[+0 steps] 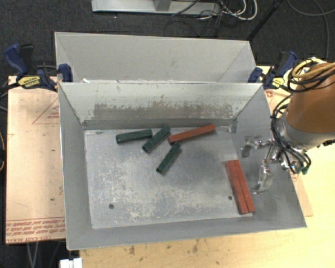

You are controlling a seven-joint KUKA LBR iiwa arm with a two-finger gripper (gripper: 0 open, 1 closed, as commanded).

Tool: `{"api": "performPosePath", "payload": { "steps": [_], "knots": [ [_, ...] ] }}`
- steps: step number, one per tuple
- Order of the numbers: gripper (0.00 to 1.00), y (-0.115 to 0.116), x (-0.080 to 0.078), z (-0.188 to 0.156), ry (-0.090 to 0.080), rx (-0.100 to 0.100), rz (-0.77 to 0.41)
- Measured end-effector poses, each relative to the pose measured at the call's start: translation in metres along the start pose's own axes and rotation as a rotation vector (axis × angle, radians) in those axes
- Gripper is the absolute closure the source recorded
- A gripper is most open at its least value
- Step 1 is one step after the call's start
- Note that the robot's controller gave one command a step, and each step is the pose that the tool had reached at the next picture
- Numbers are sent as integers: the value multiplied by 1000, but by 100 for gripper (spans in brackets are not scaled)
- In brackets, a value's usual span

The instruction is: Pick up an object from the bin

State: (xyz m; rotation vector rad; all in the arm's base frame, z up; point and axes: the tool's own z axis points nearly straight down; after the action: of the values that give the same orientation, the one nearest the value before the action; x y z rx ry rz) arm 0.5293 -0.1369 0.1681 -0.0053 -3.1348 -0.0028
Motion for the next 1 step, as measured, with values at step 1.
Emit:
{"api": "performPosePath", "payload": {
  "steps": [1],
  "knots": [
    [0,1,-2,-4,-8,1,-4]
  ]
}}
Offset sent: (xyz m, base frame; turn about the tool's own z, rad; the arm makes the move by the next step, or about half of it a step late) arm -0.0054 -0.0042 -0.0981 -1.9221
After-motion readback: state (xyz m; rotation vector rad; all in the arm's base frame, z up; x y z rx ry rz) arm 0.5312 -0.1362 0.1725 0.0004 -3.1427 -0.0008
